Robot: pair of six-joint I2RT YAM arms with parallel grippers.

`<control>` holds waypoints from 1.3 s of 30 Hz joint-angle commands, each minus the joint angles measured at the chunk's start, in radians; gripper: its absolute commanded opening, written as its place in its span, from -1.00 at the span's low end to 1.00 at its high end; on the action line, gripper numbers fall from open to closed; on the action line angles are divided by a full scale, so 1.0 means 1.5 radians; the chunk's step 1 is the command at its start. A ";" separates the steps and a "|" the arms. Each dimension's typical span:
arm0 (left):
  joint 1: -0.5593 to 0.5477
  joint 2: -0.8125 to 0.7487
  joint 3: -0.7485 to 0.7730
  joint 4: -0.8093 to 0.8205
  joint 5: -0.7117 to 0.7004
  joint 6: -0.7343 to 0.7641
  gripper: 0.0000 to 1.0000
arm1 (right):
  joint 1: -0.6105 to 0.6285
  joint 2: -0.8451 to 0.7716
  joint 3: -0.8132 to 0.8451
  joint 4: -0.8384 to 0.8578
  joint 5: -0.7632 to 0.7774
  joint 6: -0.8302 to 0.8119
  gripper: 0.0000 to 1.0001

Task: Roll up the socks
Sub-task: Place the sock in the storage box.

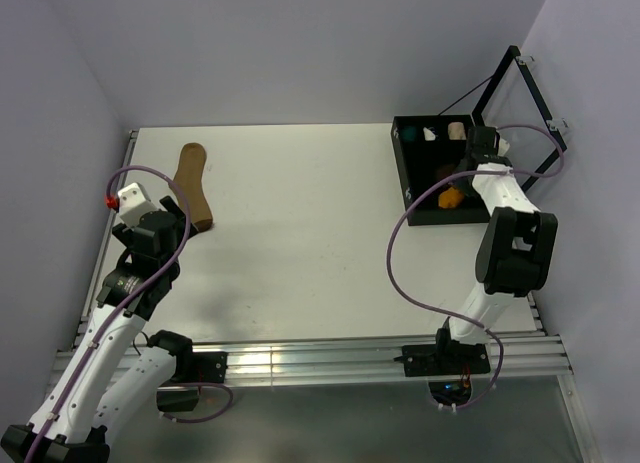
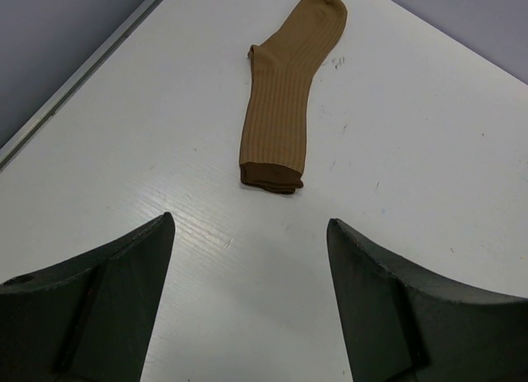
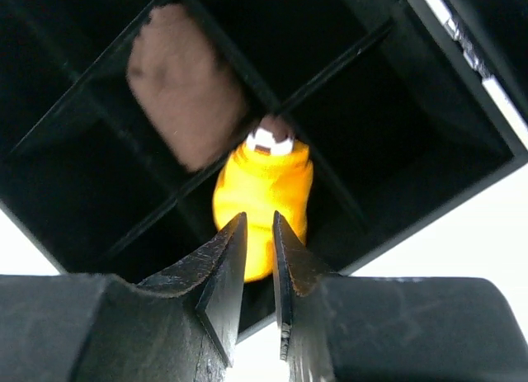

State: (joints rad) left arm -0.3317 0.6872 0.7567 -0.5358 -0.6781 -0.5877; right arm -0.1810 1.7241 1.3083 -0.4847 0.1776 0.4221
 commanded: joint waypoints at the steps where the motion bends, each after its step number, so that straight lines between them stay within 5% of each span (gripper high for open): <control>1: -0.003 -0.002 -0.001 0.017 0.001 0.005 0.61 | -0.014 0.031 0.032 0.032 0.026 0.001 -0.48; 16: -0.003 0.002 -0.001 0.019 0.006 0.006 0.61 | -0.032 0.137 0.046 -0.035 -0.031 -0.024 -0.82; 31: -0.003 0.008 -0.003 0.022 0.011 0.010 0.60 | -0.031 0.240 0.134 -0.108 -0.054 -0.034 -0.67; 39: -0.002 0.016 -0.005 0.026 0.020 0.012 0.61 | -0.031 0.177 0.114 -0.074 -0.087 -0.037 -0.50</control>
State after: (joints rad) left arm -0.3317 0.7052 0.7555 -0.5343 -0.6586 -0.5865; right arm -0.2214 2.0125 1.5249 -0.6361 0.1131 0.3576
